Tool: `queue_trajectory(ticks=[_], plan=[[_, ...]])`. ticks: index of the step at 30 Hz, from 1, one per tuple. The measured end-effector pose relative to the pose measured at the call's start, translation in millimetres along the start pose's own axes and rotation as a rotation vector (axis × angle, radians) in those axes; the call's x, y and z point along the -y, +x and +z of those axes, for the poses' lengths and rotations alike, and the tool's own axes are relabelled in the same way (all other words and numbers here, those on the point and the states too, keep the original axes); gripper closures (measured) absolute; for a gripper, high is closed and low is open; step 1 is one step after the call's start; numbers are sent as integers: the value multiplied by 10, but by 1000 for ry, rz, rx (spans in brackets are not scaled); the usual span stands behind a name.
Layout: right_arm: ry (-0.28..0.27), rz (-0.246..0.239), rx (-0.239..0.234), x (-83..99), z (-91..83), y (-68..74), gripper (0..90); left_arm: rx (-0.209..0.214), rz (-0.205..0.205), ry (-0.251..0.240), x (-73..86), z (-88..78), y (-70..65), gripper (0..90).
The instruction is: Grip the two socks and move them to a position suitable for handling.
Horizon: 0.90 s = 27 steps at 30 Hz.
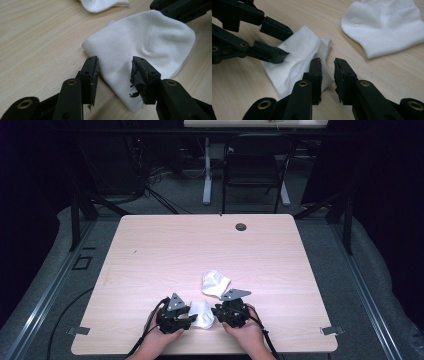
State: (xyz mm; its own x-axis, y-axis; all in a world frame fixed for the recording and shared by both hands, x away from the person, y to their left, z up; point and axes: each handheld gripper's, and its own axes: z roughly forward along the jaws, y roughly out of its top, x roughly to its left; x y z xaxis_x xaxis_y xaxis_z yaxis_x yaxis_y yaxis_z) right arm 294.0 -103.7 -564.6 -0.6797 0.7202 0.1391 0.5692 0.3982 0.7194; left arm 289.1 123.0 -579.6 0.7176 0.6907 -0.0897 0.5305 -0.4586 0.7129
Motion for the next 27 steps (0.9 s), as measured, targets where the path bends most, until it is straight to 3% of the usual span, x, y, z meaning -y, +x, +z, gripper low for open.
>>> queue_trajectory(ticks=[9, 12, 19, 24, 27], plan=[[-55, 32, -47, -22, -15, 21, 736, 22, 17, -12, -33, -80, -60, 533], [-41, 21, -2, -24, -31, -11, 732, 27, 30, -18, -43, -99, -106, 525], [-47, 68, 42, 13, -114, -157, 731, 43, 69, -28, -142, -31, -335, 496], [-74, 90, 61, 24, -188, -235, 731, 19, 102, -31, -211, 47, -504, 482], [-83, 111, 70, 39, -220, -295, 731, -3, 90, -52, -245, 98, -577, 465]])
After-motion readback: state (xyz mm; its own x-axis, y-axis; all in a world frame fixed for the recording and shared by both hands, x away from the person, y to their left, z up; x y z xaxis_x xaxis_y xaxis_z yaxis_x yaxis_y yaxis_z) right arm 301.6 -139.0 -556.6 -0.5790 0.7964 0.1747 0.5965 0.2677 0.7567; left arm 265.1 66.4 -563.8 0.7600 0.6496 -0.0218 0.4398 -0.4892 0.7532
